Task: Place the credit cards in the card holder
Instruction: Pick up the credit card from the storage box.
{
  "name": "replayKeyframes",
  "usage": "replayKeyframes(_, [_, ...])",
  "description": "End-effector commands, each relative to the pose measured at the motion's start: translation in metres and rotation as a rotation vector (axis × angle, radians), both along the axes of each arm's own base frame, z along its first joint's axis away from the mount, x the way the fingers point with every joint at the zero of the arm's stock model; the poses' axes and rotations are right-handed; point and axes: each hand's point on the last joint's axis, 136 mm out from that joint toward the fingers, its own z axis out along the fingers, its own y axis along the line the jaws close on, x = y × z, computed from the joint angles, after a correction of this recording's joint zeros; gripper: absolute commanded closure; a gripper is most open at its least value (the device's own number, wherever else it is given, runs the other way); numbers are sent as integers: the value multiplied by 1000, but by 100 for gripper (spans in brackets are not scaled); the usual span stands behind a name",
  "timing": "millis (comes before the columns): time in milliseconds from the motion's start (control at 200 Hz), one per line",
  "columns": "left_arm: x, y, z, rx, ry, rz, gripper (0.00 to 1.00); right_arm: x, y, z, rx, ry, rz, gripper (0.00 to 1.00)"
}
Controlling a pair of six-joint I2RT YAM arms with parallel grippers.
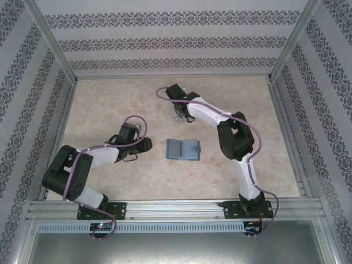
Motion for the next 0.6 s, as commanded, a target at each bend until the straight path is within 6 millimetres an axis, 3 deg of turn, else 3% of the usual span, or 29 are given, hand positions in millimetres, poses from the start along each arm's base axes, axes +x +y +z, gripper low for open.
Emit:
replayKeyframes(0, [11,-1,7,-11,-23,0,56,1,-7,5,-87,-12,0,74])
replayKeyframes(355, [10,0,6,-3,-20,2,56,2,-3,4,-95,-4,20,84])
replayKeyframes(595, [10,-1,5,-9,-15,-2,55,1,1,4,-91,6,37,100])
